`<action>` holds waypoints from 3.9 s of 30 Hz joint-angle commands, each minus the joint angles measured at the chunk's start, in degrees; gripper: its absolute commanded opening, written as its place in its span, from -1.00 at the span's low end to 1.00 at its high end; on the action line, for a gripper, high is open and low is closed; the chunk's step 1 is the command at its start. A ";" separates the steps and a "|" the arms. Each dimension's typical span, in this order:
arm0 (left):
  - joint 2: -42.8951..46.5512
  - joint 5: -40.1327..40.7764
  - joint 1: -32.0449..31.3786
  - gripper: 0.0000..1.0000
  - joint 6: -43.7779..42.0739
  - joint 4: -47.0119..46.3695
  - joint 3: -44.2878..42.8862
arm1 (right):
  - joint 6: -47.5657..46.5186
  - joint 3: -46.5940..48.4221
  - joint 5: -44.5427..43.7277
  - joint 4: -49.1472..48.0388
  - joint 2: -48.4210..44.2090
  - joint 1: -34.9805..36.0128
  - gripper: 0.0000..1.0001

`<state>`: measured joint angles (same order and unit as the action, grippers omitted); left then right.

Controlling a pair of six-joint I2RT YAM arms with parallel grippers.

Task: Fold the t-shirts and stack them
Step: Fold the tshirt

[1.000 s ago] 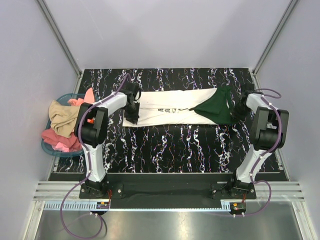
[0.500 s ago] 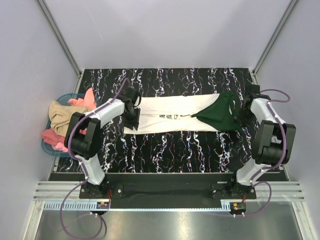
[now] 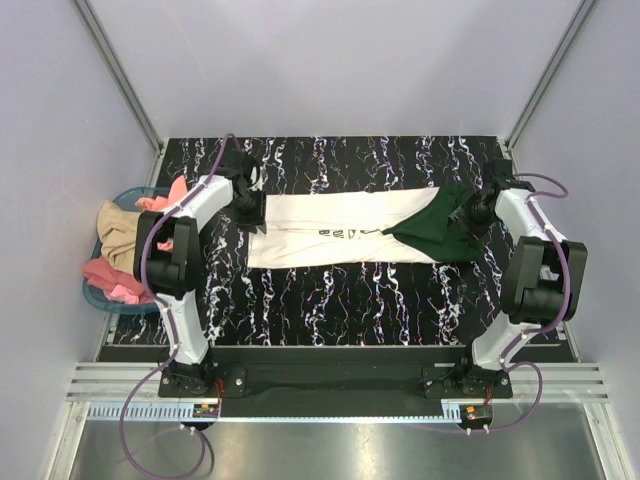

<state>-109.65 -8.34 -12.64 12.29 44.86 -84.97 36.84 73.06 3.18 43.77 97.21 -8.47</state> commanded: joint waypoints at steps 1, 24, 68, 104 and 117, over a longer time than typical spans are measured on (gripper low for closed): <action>-2.85 -2.12 0.78 -0.29 -2.62 0.22 -3.09 | 5.43 0.86 3.41 -2.63 2.45 1.08 0.03; -9.27 2.62 0.69 -0.30 -4.56 1.19 -6.79 | 14.84 -1.34 2.71 -6.33 8.70 3.63 0.09; -6.10 -2.47 3.77 -0.26 -4.74 4.80 -9.51 | -5.11 20.81 3.15 -9.40 14.94 9.87 -1.00; -7.52 -1.60 3.94 -1.00 -1.84 3.13 -8.90 | -5.46 23.53 4.37 -8.96 16.26 9.88 -1.00; -4.97 2.89 4.38 -1.00 1.42 3.04 -6.17 | -9.33 26.35 1.83 -8.00 18.54 13.22 -1.00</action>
<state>-117.78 -7.86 -8.99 12.49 49.30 -92.09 30.09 96.99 6.57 35.79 115.31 3.75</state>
